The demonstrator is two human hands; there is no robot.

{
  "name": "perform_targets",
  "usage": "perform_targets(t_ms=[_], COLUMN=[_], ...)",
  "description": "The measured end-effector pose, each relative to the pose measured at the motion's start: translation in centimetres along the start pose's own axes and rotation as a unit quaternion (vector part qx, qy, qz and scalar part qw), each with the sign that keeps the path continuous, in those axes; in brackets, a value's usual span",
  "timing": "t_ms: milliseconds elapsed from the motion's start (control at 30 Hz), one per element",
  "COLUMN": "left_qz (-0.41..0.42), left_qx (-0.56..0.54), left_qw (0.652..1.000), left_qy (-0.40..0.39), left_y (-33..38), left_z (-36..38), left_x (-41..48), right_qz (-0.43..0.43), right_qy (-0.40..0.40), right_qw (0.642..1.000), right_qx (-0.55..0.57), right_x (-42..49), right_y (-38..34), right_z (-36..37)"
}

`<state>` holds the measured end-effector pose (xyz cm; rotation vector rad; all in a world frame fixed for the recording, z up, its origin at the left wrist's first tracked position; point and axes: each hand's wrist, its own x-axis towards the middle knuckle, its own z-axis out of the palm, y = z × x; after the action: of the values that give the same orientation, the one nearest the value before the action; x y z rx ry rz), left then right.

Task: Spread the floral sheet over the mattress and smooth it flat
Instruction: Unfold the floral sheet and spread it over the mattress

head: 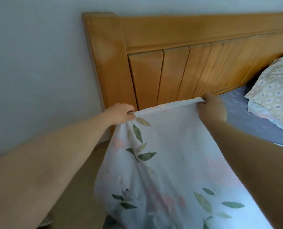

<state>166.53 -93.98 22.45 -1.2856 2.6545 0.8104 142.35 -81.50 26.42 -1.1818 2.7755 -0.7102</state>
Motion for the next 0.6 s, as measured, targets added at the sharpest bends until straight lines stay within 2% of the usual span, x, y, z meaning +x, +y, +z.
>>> perform_targets(t_ms=[267,333,467,600], left_qz=[-0.040,-0.056,-0.116,-0.141], left_qx=[0.027,-0.010,-0.164,-0.153], left_qw=[0.999,0.998,0.980,0.978], left_qy=[-0.011,-0.015,0.006,0.006], left_y=[-4.0,-4.9,-5.7,-5.4], left_z=[1.8,2.4,2.7,3.1], left_x=[8.8,10.8,14.0,16.2], right_qz=[0.019,0.026,0.040,0.064], right_qy=[-0.006,-0.003,0.011,-0.013], right_qw=[1.000,0.999,0.999,0.997], right_qx=[0.024,0.022,0.007,-0.028], right_x=[5.9,7.2,10.2,12.6], right_y=[-2.4,-3.0,-4.6,-5.1], right_z=[6.7,8.5,10.8,11.9])
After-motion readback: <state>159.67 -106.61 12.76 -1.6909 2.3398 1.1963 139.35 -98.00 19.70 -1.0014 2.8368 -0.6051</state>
